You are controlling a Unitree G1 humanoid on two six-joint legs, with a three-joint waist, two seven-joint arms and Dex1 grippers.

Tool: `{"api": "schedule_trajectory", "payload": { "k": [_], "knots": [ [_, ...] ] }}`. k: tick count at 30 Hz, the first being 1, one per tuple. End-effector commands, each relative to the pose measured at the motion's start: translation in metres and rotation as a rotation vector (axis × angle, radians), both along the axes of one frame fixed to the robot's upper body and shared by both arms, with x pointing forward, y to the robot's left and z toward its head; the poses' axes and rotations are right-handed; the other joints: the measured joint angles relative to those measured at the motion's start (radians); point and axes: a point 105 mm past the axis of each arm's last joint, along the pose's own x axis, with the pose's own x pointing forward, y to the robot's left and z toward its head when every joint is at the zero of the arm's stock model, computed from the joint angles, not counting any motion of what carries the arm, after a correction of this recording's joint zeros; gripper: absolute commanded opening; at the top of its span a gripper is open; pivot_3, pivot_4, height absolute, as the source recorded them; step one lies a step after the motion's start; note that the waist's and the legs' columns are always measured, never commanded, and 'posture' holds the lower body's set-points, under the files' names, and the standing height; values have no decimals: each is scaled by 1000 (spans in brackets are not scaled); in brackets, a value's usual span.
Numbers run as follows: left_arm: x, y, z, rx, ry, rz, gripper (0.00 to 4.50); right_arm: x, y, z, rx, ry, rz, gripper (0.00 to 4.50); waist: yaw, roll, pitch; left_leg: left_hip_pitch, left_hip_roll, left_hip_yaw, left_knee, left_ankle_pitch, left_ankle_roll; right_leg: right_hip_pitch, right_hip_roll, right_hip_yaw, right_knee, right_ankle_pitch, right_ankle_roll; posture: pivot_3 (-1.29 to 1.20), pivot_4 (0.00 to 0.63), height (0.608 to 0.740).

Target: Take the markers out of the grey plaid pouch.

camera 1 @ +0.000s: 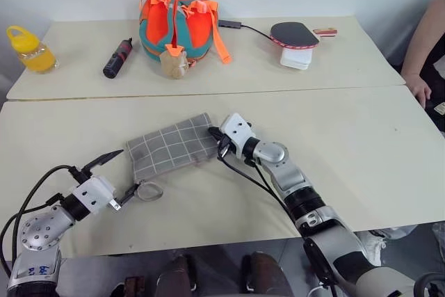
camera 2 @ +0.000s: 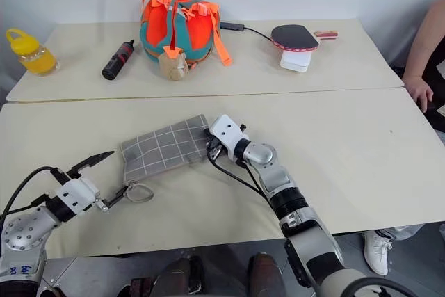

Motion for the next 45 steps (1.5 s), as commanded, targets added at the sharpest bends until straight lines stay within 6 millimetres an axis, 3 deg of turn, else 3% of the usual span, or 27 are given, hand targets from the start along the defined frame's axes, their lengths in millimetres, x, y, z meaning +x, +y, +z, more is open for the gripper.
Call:
{"api": "schedule_trajectory", "payload": {
  "k": [1, 2, 5, 17, 22, 26, 29, 32, 35, 38, 40, 45],
  "knots": [
    [1, -7, -9, 21, 34, -49, 4500, -3, -4, 1, 9, -3, 4, 29, 1, 0, 0, 0, 0, 0, 0, 0, 0, 0, 0, 0, 0, 0, 0, 0, 150, 740],
    [2, -8, -9, 13, 35, -53, 4500, -4, -4, 1, 10, -3, 4, 29, 1, 0, 0, 0, 0, 0, 0, 0, 0, 0, 0, 0, 0, 0, 0, 0, 150, 740],
    [4, -13, -10, 11, 34, -80, 3866, -4, -7, 0, 11, -1, -2, 0, 2, 0, 0, 0, 0, 0, 0, 0, 0, 0, 0, 0, 2, 0, 0, 0, 150, 740],
    [0, -19, -14, -20, 60, -131, 19, -6, -11, 8, 20, -26, 11, 0, 0, 1, 0, 0, 0, 0, 0, 0, 0, 0, 0, 0, 3, 0, 0, 0, 150, 740],
    [0, -22, -11, -27, 44, -131, 19, -16, -11, 33, 125, -32, 96, 0, 1, 1, 0, 0, 0, 0, -1, 0, 0, 0, 0, 0, 2, 0, 0, 0, 150, 740],
    [7, -27, -3, -69, 19, -102, 0, -31, -19, 66, 196, -89, 197, 897, 2, 2, 0, 0, 0, 0, 0, 0, 0, 0, 0, 0, 2, 0, 0, 0, 150, 740],
    [14, -32, 1, -72, 9, -72, 0, -42, -26, 75, 201, -83, 240, 1933, 10, 2, 0, 0, 0, -1, 0, 0, 0, 1, 0, 0, 1, 0, 0, 0, 150, 740],
    [21, -42, 3, -81, 5, -56, 0, -71, -27, 74, 206, 32, 395, 2957, 25, 2, 0, 0, -1, -1, 0, 0, 1, 1, 0, 0, -3, 0, 0, 0, 150, 740],
    [32, -58, 7, -87, -7, -37, 0, -104, -27, 77, 252, 182, 534, 2957, 40, 2, 0, 0, -1, -1, 0, -1, 1, 1, 0, -1, -5, 0, 0, 0, 150, 740],
    [45, -79, 13, -102, -26, -32, 0, -119, -22, 46, 135, 321, 551, 2957, 53, 1, -1, 0, -1, -1, 1, -1, 1, 2, 0, -1, -6, 0, 0, 0, 150, 740],
    [49, -93, 14, -83, -35, -33, 0, -108, -19, 27, 105, 338, 451, 2957, 54, 1, -1, -1, -1, -1, 1, -1, 1, 2, 0, -1, -6, 0, 0, 0, 150, 740],
    [53, -108, 17, -23, -61, -38, 0, -94, -3, 14, 158, 348, 336, 2957, 52, 1, -1, -1, 0, 0, 0, 0, 1, 0, 0, -1, -5, 0, 0, 0, 150, 740]
  ]
}}
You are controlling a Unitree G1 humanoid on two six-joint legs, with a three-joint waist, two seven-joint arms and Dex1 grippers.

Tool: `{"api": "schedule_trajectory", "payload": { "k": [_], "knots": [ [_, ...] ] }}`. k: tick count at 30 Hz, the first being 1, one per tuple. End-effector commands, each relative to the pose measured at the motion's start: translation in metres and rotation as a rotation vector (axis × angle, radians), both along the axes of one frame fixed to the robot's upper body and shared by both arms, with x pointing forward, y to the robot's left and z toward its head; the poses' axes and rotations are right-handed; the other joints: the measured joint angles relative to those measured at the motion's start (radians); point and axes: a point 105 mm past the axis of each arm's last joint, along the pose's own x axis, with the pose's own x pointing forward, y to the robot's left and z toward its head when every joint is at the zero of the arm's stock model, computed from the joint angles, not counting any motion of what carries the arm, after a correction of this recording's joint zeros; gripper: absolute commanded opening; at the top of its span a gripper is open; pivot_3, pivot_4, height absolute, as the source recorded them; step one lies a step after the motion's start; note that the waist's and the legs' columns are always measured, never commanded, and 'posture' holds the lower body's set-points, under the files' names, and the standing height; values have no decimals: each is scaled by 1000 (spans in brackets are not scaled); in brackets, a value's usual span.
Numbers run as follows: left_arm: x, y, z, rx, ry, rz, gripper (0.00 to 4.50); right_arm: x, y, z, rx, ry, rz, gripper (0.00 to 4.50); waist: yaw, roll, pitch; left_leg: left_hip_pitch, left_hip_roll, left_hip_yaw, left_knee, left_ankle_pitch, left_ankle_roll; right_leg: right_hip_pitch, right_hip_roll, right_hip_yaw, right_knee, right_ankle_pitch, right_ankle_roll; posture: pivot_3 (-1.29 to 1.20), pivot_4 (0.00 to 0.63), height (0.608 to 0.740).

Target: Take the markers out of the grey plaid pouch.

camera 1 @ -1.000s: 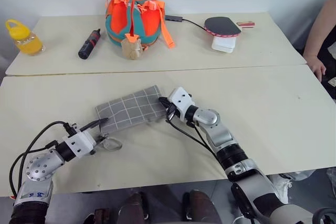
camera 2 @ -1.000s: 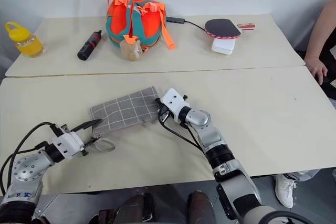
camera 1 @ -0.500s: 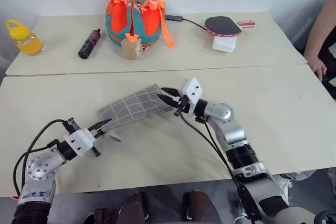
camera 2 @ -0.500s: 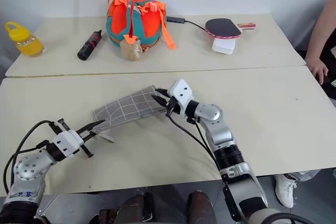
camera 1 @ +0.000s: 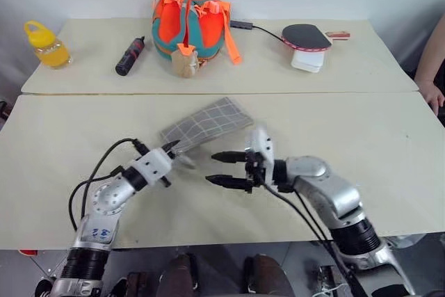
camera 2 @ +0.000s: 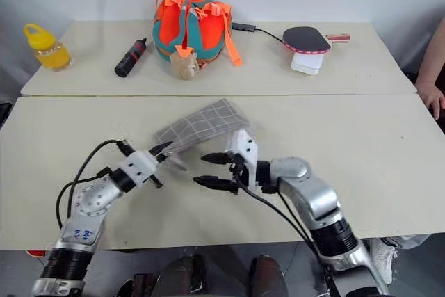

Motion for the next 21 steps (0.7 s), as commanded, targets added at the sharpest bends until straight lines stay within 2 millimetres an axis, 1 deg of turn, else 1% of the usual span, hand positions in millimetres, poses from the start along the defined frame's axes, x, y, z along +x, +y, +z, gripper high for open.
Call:
{"api": "schedule_trajectory", "payload": {
  "k": [1, 7, 8, 10, 14, 15, 16, 18, 21],
  "knots": [
    [0, -11, 4, 32, -25, -12, 0, 4, 11, 5, 19, -47, -34, 2957, 2, 0, 0, 0, 0, 0, 0, 0, 0, 0, 0, 0, 0, 0, 0, 0, 150, 740],
    [1, -27, 11, 27, -36, -34, 0, 2, 25, 5, 66, -27, -14, 2957, 4, 0, 0, 0, 0, 0, 0, 0, 0, 0, 0, 0, -1, 0, 0, 0, 150, 740],
    [1, -29, 12, 28, -36, -36, 0, 2, 26, 5, 70, -29, -4, 2571, 4, 0, 0, 0, 0, 0, 0, 0, 0, 1, 0, 0, -1, 0, 0, 0, 150, 740],
    [-1, -32, 13, 14, -32, -39, 0, 4, 27, 3, 68, -32, -11, 2099, 4, 0, 0, 0, 0, 0, 0, 0, 0, 0, 0, 0, -1, 0, 0, 0, 150, 740],
    [-5, -37, 12, 4, -19, -49, 0, 10, 27, 3, 70, -41, -29, 632, 1, 0, 0, 0, 0, 0, 0, 0, 0, 0, 0, 0, -1, 0, 0, 0, 150, 740],
    [-5, -37, 12, 4, -18, -49, 0, 11, 26, 4, 72, -43, -29, 192, 0, 0, 0, 0, 0, 0, 0, 0, 0, 0, 0, 0, 0, 0, 0, 0, 150, 740],
    [-6, -37, 12, 3, -18, -48, 0, 11, 24, 3, 70, -42, -28, 5, 0, 0, 0, 0, 0, 0, 0, 0, 0, 0, 0, 0, 0, 0, 0, 0, 150, 740],
    [-7, -35, 12, 3, -15, -41, 0, 12, 19, 1, 49, -51, -32, 5, 0, 0, 0, 0, 0, 0, 0, 0, 0, 0, 0, 0, 0, 0, 0, 0, 150, 740],
    [-8, -27, 13, 3, -9, -26, 0, 21, 3, 1, 26, -67, -68, 5, 3, 0, 0, 0, 0, 0, 0, 0, 0, 0, 0, 0, -1, 0, 0, 0, 150, 740]
  ]
}}
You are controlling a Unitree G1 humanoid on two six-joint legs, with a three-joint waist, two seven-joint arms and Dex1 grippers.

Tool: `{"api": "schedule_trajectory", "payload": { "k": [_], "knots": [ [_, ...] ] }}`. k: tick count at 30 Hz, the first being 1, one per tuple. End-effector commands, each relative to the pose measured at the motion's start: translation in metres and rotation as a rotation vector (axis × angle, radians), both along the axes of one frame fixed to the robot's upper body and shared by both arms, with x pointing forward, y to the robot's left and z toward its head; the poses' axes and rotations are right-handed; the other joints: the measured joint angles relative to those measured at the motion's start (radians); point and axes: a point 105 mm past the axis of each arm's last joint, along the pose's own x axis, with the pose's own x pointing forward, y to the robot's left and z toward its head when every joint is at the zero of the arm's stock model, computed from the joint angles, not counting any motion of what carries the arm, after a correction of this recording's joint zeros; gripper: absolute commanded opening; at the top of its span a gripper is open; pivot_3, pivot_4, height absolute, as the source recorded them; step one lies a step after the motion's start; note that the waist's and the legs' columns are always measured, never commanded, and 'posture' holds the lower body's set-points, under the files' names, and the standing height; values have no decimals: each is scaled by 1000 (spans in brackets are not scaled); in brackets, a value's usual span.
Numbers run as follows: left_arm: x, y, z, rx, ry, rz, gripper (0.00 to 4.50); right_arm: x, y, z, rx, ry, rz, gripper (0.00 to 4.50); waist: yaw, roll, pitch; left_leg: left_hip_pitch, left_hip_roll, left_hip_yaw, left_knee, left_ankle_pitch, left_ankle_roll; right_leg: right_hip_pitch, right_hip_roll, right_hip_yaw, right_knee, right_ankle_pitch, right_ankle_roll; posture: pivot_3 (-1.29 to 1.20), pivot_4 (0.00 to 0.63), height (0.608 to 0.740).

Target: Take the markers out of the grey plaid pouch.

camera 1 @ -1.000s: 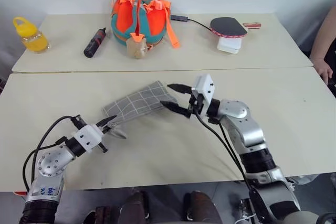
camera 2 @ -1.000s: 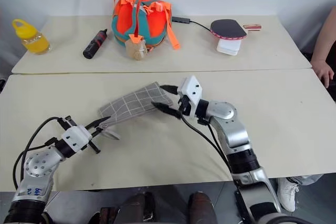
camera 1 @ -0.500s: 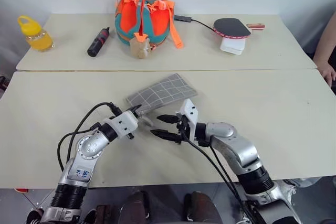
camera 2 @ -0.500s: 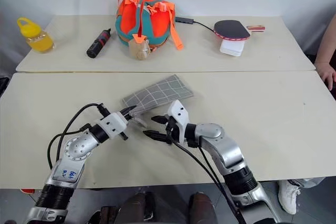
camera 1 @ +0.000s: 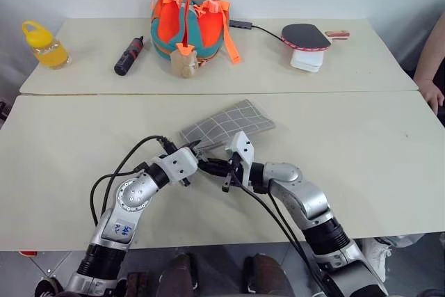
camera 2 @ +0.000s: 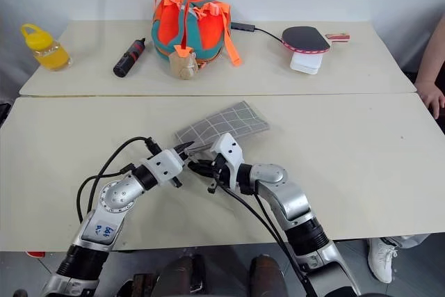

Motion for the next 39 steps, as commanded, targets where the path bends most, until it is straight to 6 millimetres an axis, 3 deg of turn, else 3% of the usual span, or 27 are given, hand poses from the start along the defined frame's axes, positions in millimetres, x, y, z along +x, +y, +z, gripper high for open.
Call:
{"api": "schedule_trajectory", "payload": {
  "k": [1, 5, 14, 16, 20, 23, 27, 34, 36, 39],
  "knots": [
    [-3, 7, 12, -7, -38, 10, 0, 11, -17, 13, 8, -62, -37, 5, 1, 0, 0, 0, 0, 0, 0, 0, 0, 0, 0, 0, 0, 0, 0, 0, 150, 740],
    [-6, 15, 12, -2, -28, 3, 0, 28, -42, 16, -34, -90, -97, 5, -2, 0, 0, 0, 0, 0, 0, 0, 0, 0, 0, 0, 0, 0, 0, 0, 150, 740],
    [-19, 49, 17, -15, 4, -19, 0, 80, -141, 24, -222, -205, -354, 5, -2, 0, 0, 0, 0, 1, 0, 0, 0, 0, 0, 0, -1, 0, 0, 0, 150, 740],
    [-21, 52, 18, -38, 24, -28, 0, 86, -152, 25, -239, -219, -386, 5, -2, 0, 0, 0, 0, 1, 0, 0, 0, 0, 0, 0, -1, 0, 0, 0, 150, 740],
    [-22, 51, 16, -63, 49, -43, 0, 81, -143, 26, -202, -223, -335, 5, -7, 1, 0, 0, 0, 1, 0, 0, 0, 0, 0, 0, 0, 0, 0, 0, 150, 740],
    [-22, 47, 15, -69, 55, -52, 0, 73, -133, 30, -145, -204, -275, 603, -6, 1, 0, 0, 0, 1, 0, 0, 0, 0, 0, 0, 0, 0, 0, 0, 150, 740],
    [-22, 44, 14, -85, 64, -56, 0, 55, -135, 41, -150, -227, -178, 1791, 0, 1, 0, 0, 0, 1, 0, 0, 0, 0, 0, 0, -1, 0, 0, 0, 150, 740],
    [-22, 43, 10, -84, 78, -59, 0, 47, -152, 76, -166, -301, -182, 1791, -1, 1, 0, 0, 0, 1, 0, 0, 0, 0, 0, 0, -1, 0, 0, 0, 150, 740],
    [-21, 43, 9, -80, 78, -59, 0, 44, -145, 84, -151, -323, -163, 1791, -3, 1, 0, 0, 0, 1, 0, 0, 0, 0, 0, 0, -1, 0, 0, 0, 150, 740],
    [-18, 41, 12, -101, 77, -62, 0, 33, -125, 92, -109, -361, -94, 1215, -1, 1, 0, 0, 0, 1, 0, 0, 0, 0, 0, 0, 0, 0, 0, 0, 150, 740]
  ]
}}
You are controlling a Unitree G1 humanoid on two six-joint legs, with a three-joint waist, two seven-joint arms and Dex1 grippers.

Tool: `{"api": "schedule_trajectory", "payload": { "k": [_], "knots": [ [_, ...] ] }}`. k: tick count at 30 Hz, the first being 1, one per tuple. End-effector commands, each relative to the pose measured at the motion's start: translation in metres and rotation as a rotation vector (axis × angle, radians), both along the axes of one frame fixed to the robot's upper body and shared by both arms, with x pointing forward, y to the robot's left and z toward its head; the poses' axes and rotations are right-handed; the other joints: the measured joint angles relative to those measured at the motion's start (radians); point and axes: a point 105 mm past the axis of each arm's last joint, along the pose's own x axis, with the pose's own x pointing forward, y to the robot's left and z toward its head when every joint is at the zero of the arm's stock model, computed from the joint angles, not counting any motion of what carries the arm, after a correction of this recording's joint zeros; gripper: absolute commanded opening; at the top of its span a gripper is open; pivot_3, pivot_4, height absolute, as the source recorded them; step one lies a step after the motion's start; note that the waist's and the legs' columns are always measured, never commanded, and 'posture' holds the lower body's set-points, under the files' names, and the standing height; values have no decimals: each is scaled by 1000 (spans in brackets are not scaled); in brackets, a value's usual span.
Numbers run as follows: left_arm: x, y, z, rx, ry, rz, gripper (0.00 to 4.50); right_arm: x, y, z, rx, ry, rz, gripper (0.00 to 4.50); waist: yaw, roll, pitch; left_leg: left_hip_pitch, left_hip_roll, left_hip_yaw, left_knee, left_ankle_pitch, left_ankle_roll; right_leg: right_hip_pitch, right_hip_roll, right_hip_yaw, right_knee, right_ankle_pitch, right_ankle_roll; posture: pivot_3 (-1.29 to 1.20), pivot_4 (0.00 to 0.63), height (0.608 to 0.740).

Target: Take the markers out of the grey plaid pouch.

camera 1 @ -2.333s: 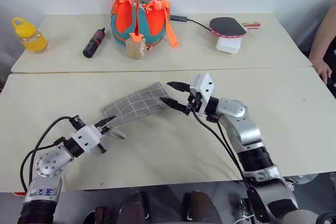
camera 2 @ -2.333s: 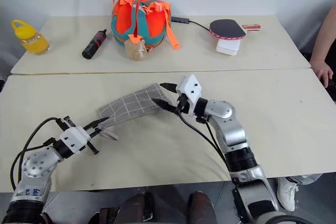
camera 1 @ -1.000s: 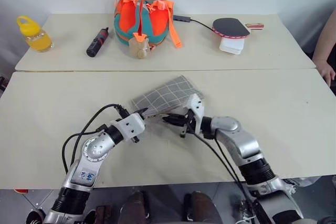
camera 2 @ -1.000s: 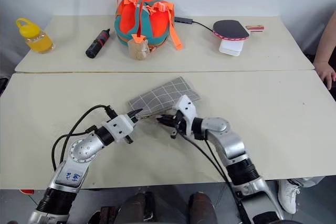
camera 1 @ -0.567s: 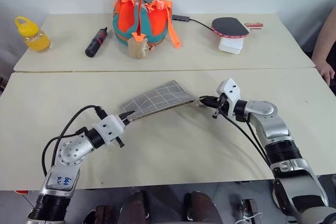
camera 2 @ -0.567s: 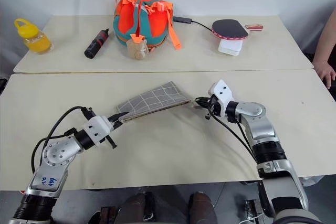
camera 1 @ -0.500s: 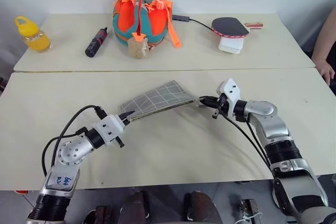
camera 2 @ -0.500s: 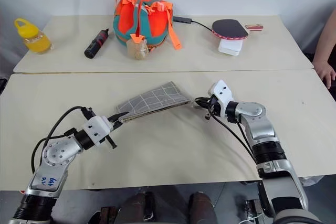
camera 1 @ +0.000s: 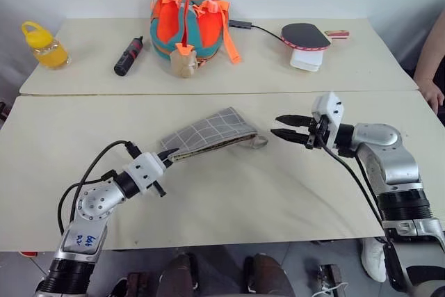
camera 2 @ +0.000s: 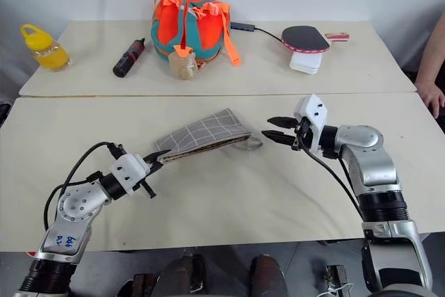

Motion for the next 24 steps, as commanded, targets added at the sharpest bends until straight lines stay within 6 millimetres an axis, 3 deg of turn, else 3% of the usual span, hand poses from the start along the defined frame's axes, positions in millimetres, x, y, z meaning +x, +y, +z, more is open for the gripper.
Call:
{"api": "schedule_trajectory", "payload": {
  "k": [1, 4, 8, 12, 18, 24],
  "knots": [
    [1, -6, 11, -28, -34, -21, 0, -15, 27, 23, 45, -99, 103, 877, 2, 0, 0, 0, 0, 0, 0, 0, 0, 0, 0, 0, 0, 0, 0, 0, 150, 740],
    [3, -8, 14, -28, -42, -25, 0, -27, 50, 16, 45, -116, 168, 16, 2, 0, 0, 0, 0, 0, 0, 0, 0, 0, 0, 0, 0, 0, 0, 0, 150, 740],
    [3, -10, 15, -29, -47, -30, 0, -28, 74, -13, -89, -225, 168, 16, 3, 0, 0, 0, 0, 0, 0, 0, 0, 0, 0, 0, 0, 0, 0, 0, 150, 740],
    [3, -13, 15, -31, -48, -32, 0, -23, 89, -28, -145, -295, 150, 16, 1, 0, 0, 0, 0, 0, 0, 0, 0, 0, 0, 0, 0, 0, 0, 0, 150, 740],
    [0, -19, 13, -26, -48, -47, 0, -10, 92, -30, -176, -345, 93, 16, 2, 0, 0, 0, 0, 0, 1, 0, 0, 0, 0, 0, 0, 0, 0, 0, 150, 740],
    [0, -22, 12, -21, -46, -51, 0, -11, 93, -22, -125, -338, 99, 16, 1, 0, 0, 0, 0, 0, 0, 0, 0, 0, 0, 0, 0, 0, 0, 0, 150, 740]
  ]
}}
